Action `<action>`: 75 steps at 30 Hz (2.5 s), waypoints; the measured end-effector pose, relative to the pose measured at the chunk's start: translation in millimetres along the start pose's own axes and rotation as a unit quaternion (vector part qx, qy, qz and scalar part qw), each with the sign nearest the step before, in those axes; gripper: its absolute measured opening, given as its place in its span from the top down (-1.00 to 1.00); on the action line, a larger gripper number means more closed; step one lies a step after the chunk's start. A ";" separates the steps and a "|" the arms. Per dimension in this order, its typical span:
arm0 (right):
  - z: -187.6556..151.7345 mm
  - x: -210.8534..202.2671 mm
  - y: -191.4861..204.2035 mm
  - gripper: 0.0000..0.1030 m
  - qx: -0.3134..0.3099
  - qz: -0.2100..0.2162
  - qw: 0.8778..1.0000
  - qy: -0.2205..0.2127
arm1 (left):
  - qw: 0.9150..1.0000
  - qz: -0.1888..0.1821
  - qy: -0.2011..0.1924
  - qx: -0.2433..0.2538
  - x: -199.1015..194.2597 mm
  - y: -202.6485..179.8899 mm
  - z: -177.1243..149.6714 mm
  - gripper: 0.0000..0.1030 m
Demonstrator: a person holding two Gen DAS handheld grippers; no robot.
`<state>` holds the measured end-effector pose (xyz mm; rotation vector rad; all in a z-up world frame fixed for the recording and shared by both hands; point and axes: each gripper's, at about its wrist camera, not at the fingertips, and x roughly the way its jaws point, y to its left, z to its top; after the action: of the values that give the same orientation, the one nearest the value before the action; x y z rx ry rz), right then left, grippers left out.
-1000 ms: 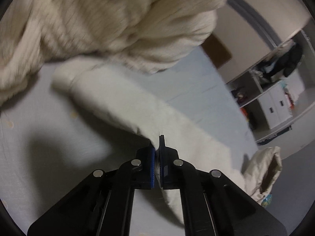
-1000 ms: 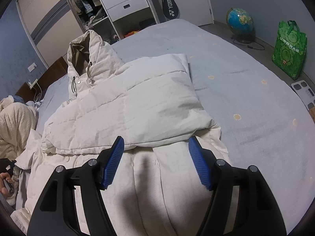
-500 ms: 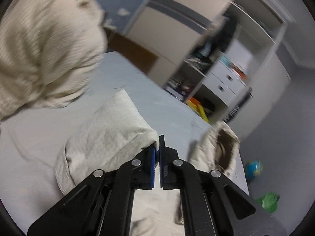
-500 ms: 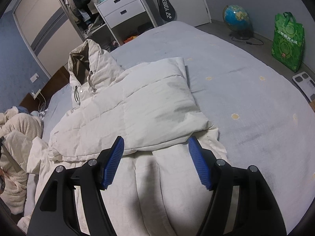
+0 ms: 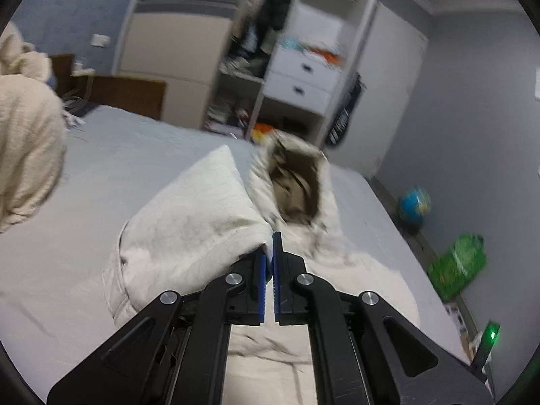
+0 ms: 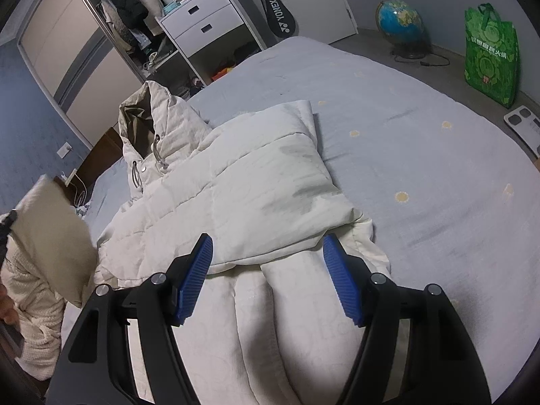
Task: Fold large clothes
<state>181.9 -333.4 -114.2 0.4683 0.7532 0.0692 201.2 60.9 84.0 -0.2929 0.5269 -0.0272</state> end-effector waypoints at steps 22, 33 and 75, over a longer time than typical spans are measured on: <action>-1.8 -3.4 11.8 -0.26 -0.031 0.010 0.999 0.001 | 0.982 -0.050 0.167 0.074 79.7 -77.7 -133.8 -0.43; -34.2 10.4 146.2 -0.26 -0.264 0.033 0.963 0.045 | 0.989 0.083 0.100 -0.063 11.1 55.9 -85.7 -0.49; 16.7 48.2 239.1 0.65 -0.177 0.057 0.982 0.020 | 0.961 0.132 0.087 -0.228 -4.5 178.1 -113.8 -0.58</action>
<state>253.4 -115.0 -31.0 0.1698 0.7343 0.3168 131.8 201.4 -57.8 -0.6731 0.7421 0.3362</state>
